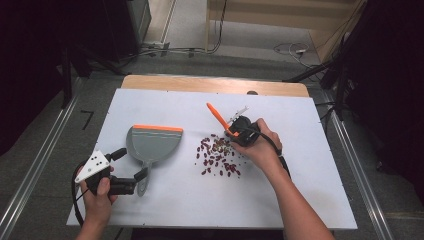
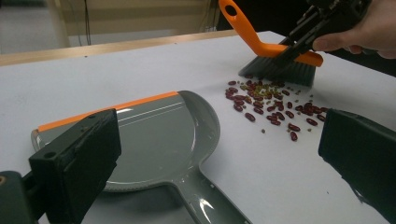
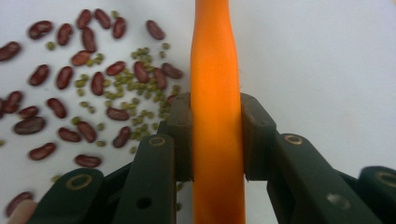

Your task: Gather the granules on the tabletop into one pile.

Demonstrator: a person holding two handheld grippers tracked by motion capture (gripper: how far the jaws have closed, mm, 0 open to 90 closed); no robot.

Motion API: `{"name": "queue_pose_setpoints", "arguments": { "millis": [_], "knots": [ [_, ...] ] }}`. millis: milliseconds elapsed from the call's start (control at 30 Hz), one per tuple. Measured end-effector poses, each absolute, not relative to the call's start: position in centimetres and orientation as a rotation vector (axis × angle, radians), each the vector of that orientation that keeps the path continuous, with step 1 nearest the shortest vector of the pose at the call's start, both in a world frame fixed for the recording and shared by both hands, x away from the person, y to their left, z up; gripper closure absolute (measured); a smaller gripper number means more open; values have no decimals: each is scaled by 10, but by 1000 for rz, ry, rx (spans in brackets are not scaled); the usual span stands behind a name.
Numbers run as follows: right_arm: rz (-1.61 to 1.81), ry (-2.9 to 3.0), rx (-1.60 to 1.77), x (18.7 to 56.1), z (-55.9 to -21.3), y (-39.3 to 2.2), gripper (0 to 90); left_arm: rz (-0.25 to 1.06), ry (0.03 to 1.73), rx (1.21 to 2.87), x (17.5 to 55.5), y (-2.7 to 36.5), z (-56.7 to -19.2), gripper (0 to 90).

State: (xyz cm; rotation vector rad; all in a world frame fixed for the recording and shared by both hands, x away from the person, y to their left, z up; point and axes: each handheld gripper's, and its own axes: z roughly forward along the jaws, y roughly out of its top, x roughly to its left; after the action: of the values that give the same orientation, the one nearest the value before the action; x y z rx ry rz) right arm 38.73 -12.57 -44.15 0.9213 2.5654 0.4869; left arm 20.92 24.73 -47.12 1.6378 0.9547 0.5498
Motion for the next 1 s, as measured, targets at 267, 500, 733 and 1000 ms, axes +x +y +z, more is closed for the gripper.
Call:
{"name": "queue_pose_setpoints", "arguments": {
  "millis": [267, 500, 733, 1000],
  "knots": [
    [487, 2585, 880, 371, -442, -120, 687, 550, 955, 1645, 209, 246, -473, 0],
    [535, 2586, 884, 363, -435, -123, 689, 552, 959, 1642, 209, 246, -473, 0],
    [722, 2631, 875, 349, -405, -120, 689, 543, 963, 1636, 209, 246, -473, 0],
    [851, 2889, 805, 320, -417, -71, 689, 546, 964, 1621, 208, 247, -472, 0]
  ]
}}
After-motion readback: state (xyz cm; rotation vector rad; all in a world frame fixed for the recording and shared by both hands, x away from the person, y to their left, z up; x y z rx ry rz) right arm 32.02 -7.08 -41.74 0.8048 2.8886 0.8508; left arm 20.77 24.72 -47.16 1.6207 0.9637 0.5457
